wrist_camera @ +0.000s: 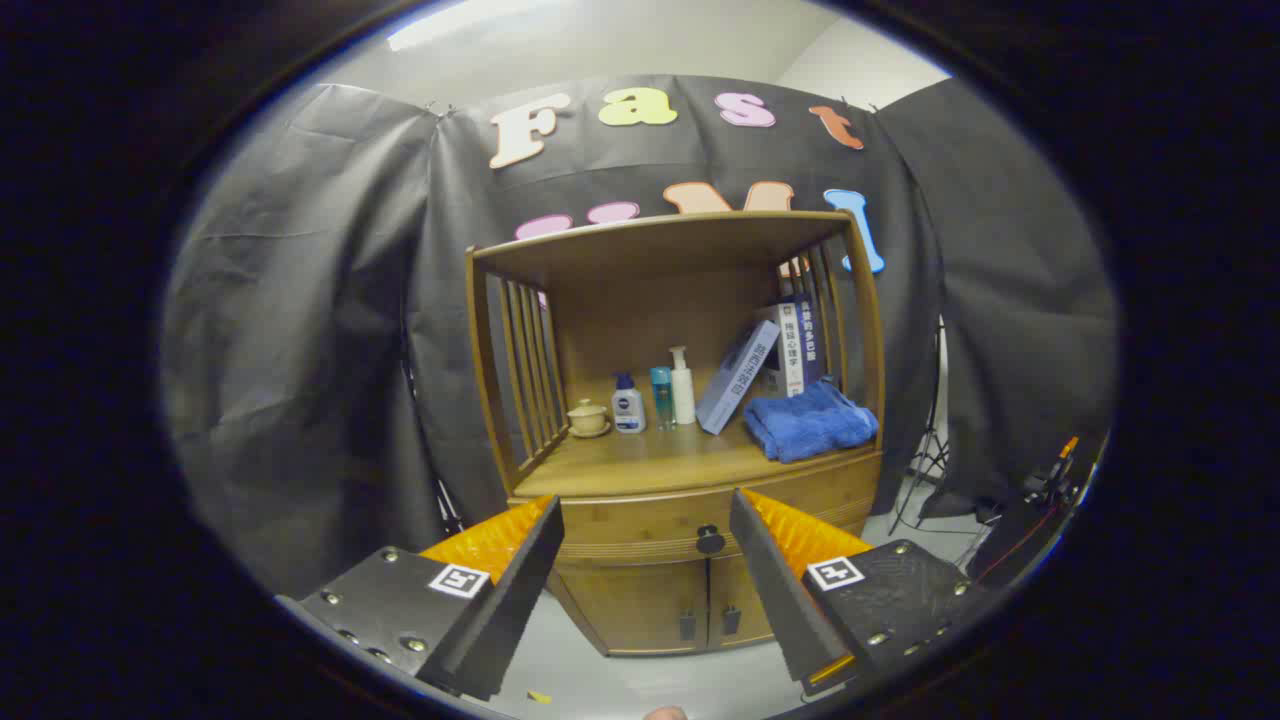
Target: Pull open the drawer, take out the items inside it, and place them on the countertop above the cabinet.
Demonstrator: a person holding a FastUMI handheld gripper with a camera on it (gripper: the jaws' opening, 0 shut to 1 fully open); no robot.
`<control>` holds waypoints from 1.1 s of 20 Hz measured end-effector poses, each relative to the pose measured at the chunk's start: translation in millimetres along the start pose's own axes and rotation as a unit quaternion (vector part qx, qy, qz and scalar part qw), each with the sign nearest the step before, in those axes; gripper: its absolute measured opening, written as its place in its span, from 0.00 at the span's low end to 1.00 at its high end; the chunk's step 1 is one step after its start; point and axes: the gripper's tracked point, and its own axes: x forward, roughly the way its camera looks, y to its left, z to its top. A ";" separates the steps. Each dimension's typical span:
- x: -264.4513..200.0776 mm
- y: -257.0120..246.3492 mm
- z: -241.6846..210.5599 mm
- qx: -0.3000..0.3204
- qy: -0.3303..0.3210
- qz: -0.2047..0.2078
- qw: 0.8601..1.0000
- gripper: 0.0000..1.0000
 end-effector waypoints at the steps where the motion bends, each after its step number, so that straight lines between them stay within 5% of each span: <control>1: -1.7 -0.8 -1.4 -0.002 0.000 -0.001 1.000 1.00; 15: -5.8 -28.6 -17.9 0.008 -0.012 -0.016 1.000 1.00; 22: 28.0 -34.1 -25.8 -0.014 -0.022 0.006 1.000 1.00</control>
